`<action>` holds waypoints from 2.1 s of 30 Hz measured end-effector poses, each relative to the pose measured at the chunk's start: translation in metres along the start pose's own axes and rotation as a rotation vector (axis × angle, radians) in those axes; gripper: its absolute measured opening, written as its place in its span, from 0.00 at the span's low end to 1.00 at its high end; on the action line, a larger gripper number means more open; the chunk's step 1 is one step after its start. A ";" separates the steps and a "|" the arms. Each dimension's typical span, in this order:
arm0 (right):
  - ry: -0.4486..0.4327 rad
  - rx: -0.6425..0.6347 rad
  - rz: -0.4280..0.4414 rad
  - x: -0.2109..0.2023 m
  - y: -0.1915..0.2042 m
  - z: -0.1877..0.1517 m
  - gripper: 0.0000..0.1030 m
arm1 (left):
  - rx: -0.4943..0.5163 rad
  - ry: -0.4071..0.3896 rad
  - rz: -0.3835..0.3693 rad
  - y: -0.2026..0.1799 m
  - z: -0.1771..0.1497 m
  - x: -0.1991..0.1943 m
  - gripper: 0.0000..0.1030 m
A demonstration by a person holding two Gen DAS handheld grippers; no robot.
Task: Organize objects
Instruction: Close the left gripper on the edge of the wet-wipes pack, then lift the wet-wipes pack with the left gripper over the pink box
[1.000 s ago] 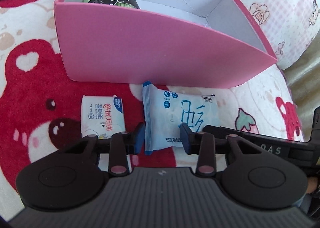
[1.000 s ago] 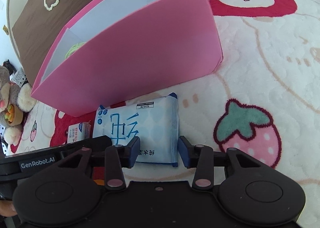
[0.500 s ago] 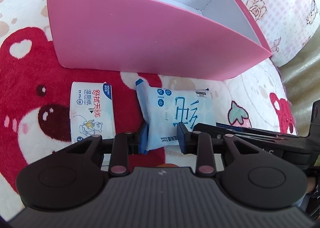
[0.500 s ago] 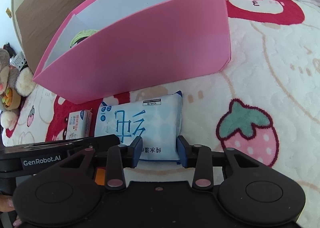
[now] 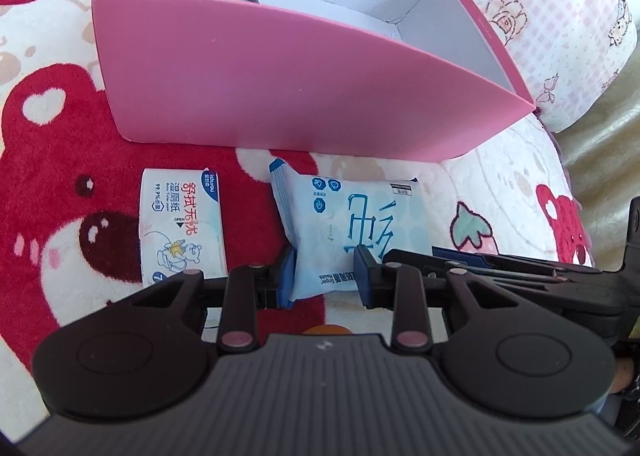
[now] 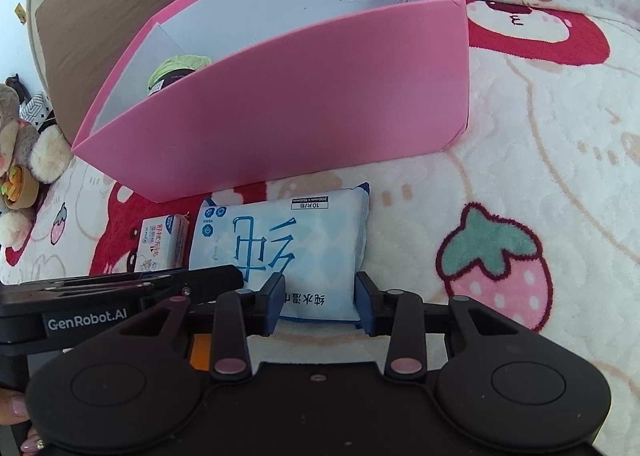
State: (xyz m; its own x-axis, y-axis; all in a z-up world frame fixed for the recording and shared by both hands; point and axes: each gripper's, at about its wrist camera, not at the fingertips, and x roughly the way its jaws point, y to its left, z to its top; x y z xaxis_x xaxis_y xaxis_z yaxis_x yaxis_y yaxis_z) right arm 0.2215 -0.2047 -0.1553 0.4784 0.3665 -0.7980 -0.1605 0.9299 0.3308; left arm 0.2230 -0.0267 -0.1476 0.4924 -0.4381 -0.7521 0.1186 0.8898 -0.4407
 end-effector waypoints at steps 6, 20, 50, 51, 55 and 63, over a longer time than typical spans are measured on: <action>0.008 -0.009 -0.015 -0.004 0.003 -0.002 0.44 | -0.005 0.014 0.003 -0.005 -0.003 -0.003 0.29; -0.036 -0.054 -0.015 -0.035 0.012 -0.009 0.45 | -0.002 -0.017 -0.023 -0.017 -0.006 -0.028 0.29; -0.123 -0.085 0.098 -0.119 0.060 -0.027 0.46 | 0.035 -0.101 0.022 -0.043 -0.023 -0.137 0.29; -0.123 -0.084 0.103 -0.121 0.061 -0.028 0.46 | 0.038 -0.105 0.021 -0.044 -0.022 -0.140 0.29; -0.145 -0.088 0.109 -0.129 0.065 -0.027 0.46 | 0.043 -0.117 0.023 -0.047 -0.018 -0.150 0.29; -0.176 -0.095 0.123 -0.151 0.078 -0.016 0.46 | 0.073 -0.164 0.042 -0.062 -0.010 -0.179 0.29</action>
State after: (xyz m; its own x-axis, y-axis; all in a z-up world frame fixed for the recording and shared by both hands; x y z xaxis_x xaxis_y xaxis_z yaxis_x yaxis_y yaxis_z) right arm 0.1228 -0.1876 -0.0168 0.5922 0.4740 -0.6516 -0.3034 0.8803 0.3647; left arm 0.1195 -0.0048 0.0094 0.6317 -0.3793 -0.6760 0.1547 0.9162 -0.3696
